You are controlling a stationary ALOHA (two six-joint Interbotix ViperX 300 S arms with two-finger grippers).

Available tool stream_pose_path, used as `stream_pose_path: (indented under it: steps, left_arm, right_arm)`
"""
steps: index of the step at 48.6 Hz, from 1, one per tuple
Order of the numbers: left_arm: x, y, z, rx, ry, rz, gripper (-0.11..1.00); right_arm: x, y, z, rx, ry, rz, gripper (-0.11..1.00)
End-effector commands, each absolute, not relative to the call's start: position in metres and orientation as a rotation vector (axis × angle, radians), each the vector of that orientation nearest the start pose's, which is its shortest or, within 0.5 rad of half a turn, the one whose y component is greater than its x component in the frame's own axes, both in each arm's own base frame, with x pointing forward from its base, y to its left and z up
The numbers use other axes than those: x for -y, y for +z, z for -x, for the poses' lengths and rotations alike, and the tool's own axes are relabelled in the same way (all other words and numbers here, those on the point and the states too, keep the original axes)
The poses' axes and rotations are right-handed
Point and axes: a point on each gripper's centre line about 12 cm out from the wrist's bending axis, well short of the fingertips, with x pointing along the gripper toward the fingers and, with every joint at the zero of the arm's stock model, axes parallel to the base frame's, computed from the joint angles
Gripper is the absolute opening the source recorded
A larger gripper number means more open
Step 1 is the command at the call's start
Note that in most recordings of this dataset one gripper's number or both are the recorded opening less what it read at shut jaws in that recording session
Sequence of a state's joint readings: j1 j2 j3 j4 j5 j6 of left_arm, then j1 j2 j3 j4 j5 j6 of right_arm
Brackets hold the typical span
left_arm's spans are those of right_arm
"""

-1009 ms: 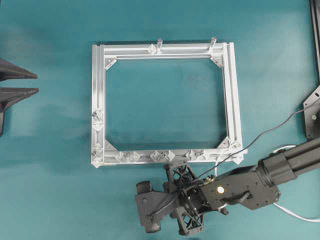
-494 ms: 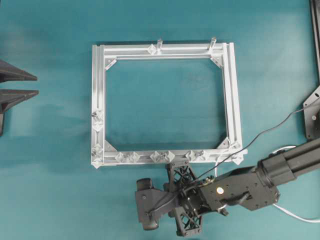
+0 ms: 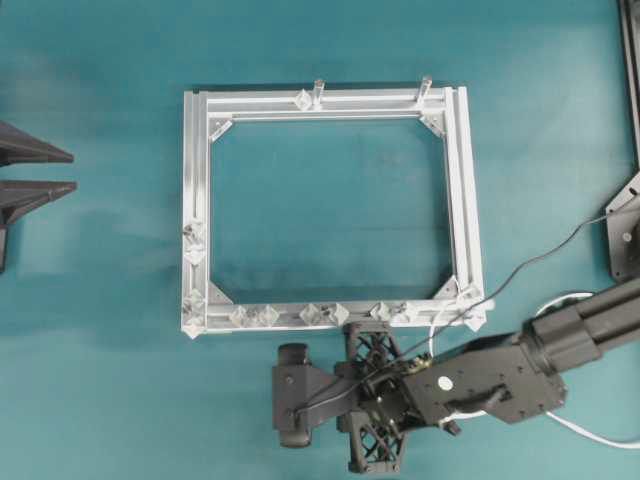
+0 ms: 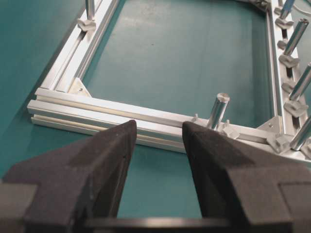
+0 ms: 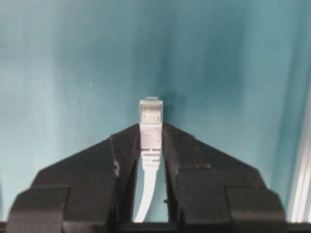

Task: Move the cable alternately left and right between 8 closely spaced pins so it hooks onto each one.
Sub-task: 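Lift the plug with the right gripper off the table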

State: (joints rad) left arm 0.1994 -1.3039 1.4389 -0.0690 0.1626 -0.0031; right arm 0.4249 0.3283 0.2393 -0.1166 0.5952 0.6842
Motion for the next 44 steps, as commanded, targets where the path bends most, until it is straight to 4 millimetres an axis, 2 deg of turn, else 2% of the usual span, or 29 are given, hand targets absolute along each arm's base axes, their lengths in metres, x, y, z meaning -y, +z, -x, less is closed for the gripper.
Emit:
stream_pose_path:
  steps: [1, 13, 27, 37, 44]
  left_arm:
    - [-0.027, 0.196, -0.136, -0.271, 0.201, 0.102, 0.5]
    - [-0.027, 0.196, -0.136, -0.271, 0.201, 0.102, 0.5]
    - [-0.027, 0.196, -0.136, -0.271, 0.201, 0.102, 0.5]
    - [-0.027, 0.196, -0.136, -0.271, 0.201, 0.1, 0.5]
    - [-0.027, 0.196, -0.136, -0.269, 0.201, 0.102, 0.5]
  right_arm:
    - [-0.185, 0.155, -0.415, -1.128, -0.026, -0.272, 0.16]
    - [-0.189, 0.172, -0.398, -1.143, -0.2, -0.394, 0.16]
    - [-0.205, 0.172, -0.375, -1.168, -0.432, -0.567, 0.16]
    - [-0.207, 0.168, -0.359, -1.157, -0.669, -0.742, 0.16]
    - [-0.213, 0.168, -0.353, -1.121, -0.755, -0.829, 0.16]
